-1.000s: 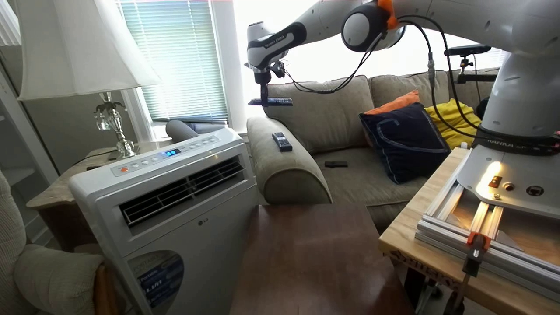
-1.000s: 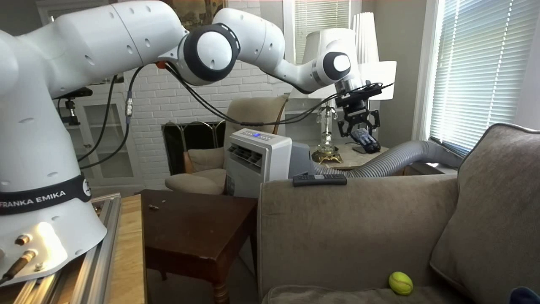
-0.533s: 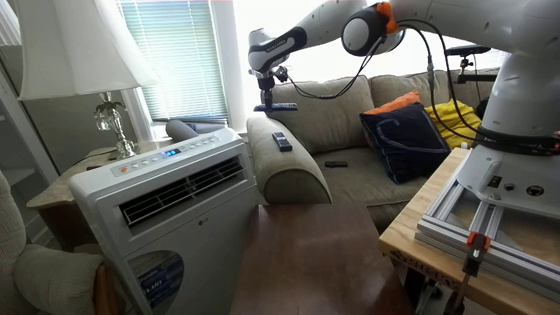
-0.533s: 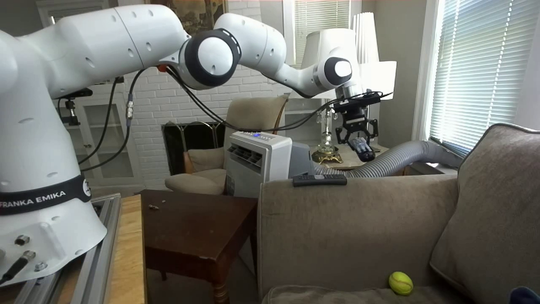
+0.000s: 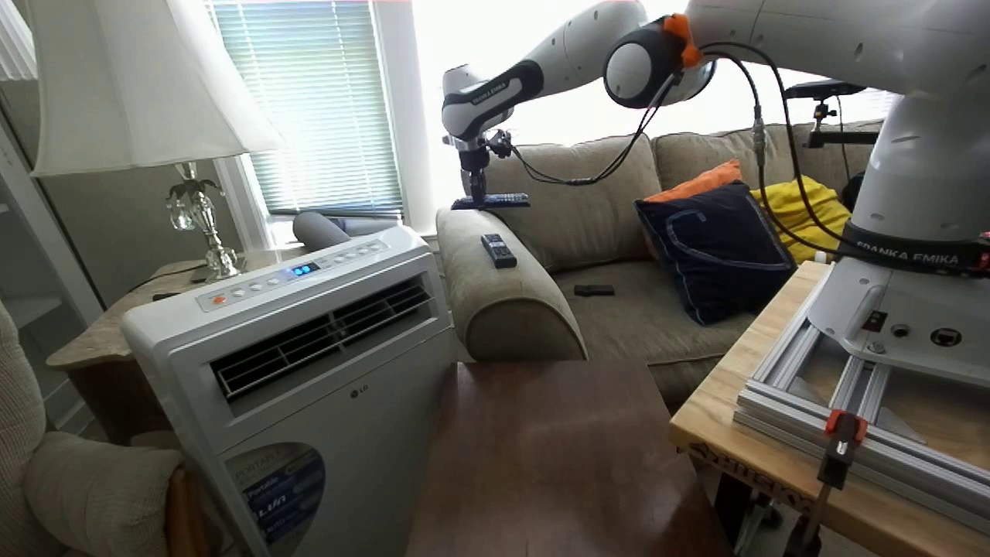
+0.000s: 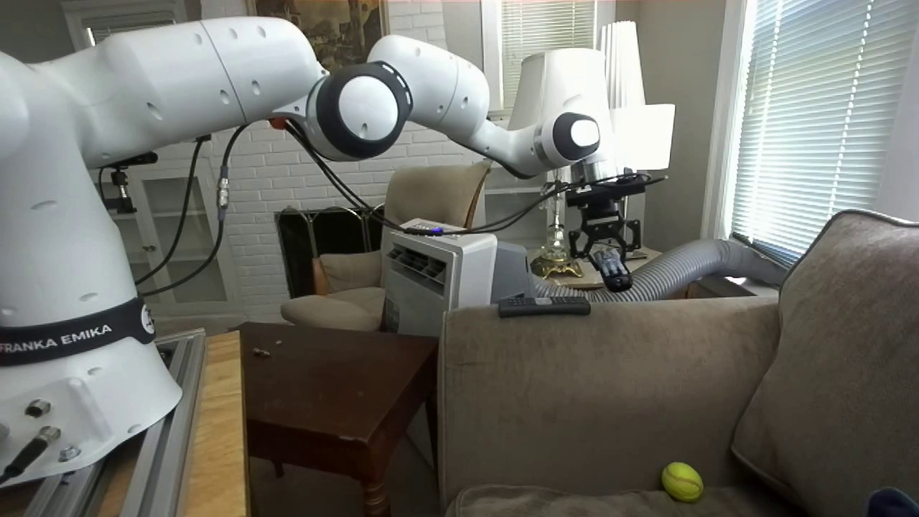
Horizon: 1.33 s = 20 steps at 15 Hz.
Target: Pick up the black remote on the table and put it on the sofas armrest
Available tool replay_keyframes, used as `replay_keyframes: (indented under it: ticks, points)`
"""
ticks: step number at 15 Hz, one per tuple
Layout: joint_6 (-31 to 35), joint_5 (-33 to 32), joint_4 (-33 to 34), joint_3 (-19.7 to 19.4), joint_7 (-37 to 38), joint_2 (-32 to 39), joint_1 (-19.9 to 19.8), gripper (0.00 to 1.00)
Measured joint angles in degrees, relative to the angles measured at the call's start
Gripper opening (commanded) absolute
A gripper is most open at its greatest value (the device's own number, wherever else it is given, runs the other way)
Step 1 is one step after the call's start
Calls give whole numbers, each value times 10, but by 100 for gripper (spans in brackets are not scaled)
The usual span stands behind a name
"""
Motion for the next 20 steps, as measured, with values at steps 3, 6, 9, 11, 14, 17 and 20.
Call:
replay_keyframes:
  ticks: [3,6,9,11,14,17,20]
  points:
    - [0,1,0,2,0,1,-2,26]
    - [5,0,0,1,-2,1,-2,26]
    - [37,-9,0,-8,-4,4,0,26]
    - [66,-16,-1,-20,-3,13,5,26]
    - [99,-20,-1,-35,5,33,17,26]
    - [128,-20,-1,-43,21,53,26,26]
    - [158,-20,-1,-50,35,66,33,26]
